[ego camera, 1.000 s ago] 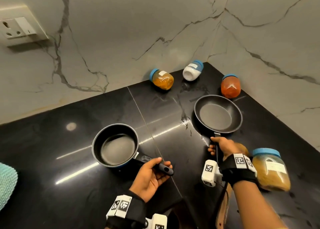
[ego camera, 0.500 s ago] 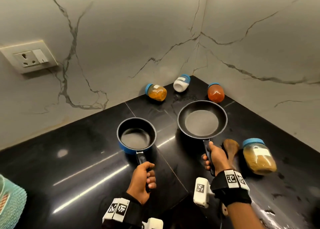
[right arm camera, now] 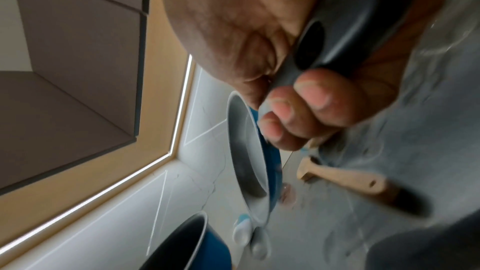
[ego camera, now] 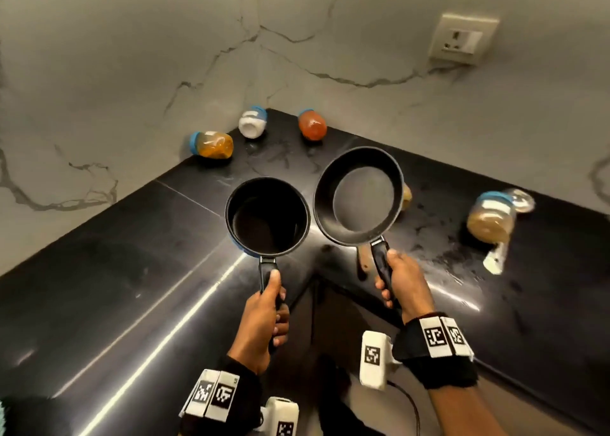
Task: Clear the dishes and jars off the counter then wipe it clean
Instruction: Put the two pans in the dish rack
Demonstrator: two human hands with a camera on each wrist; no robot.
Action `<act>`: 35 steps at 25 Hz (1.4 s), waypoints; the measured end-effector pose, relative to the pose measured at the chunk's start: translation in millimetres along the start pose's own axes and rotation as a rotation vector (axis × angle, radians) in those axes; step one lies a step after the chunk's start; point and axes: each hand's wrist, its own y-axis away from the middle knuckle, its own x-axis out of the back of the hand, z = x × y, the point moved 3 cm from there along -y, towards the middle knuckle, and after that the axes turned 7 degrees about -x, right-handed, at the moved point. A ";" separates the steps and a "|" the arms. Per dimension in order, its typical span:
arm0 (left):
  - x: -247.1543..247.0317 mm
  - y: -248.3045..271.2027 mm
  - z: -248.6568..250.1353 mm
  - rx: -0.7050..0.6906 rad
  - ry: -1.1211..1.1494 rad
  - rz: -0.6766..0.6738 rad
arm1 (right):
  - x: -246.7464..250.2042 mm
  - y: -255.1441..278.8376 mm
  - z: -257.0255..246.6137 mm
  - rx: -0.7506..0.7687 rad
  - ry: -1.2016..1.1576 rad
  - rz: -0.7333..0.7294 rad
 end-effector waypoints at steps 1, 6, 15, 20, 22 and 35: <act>-7.3 9.1 -7.1 -0.007 -0.031 -0.024 | 19.4 12.6 11.5 0.049 0.026 0.087; -34.5 47.6 -45.8 -0.316 -0.458 -0.040 | 128.0 98.1 75.3 0.192 0.301 0.572; -127.1 147.5 -90.3 -0.811 -0.973 -0.138 | 315.1 188.8 163.0 0.199 0.306 0.683; -204.2 206.3 -150.8 -0.858 -0.906 -0.198 | 453.6 233.7 199.2 0.156 0.403 0.658; -229.4 224.0 -177.6 -0.853 -0.889 -0.206 | 507.0 242.5 203.0 0.151 0.484 0.699; -373.7 229.4 -256.3 -0.937 -1.007 -0.398 | 703.6 127.3 179.1 0.134 0.965 0.585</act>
